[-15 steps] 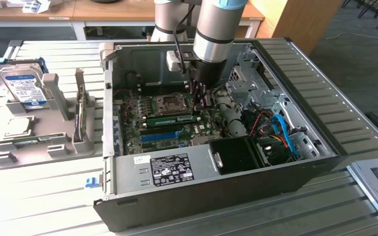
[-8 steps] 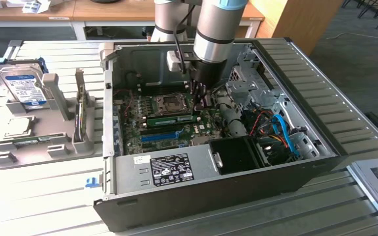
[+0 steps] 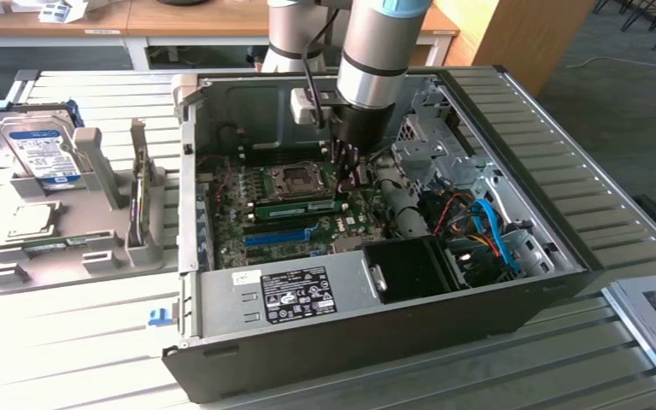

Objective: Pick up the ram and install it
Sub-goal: 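Press down the ram until it locks into place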

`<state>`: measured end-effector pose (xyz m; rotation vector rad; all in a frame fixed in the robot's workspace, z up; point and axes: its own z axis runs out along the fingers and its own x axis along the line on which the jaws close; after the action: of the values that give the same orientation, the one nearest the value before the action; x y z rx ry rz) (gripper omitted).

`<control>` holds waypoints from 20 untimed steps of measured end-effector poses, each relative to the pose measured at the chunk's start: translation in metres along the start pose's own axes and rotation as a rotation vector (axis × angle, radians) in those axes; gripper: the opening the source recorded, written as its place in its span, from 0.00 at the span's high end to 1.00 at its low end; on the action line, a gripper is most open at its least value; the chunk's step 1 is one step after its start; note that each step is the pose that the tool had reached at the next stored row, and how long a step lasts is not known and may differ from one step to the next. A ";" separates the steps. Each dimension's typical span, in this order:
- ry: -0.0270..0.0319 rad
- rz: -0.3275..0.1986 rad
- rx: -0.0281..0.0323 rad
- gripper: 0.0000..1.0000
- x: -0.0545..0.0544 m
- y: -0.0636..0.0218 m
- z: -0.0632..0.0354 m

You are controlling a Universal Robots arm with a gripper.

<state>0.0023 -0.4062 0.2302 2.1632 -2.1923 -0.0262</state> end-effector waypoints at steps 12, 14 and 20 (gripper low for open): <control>0.0002 0.000 0.0000 0.90 -0.002 0.0000 0.0015; 0.0005 0.000 -0.0001 0.90 -0.002 -0.0001 0.0021; -0.0001 0.000 0.0001 0.90 -0.002 -0.0001 0.0031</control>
<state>0.0023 -0.4041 0.2270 2.1633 -2.1924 -0.0263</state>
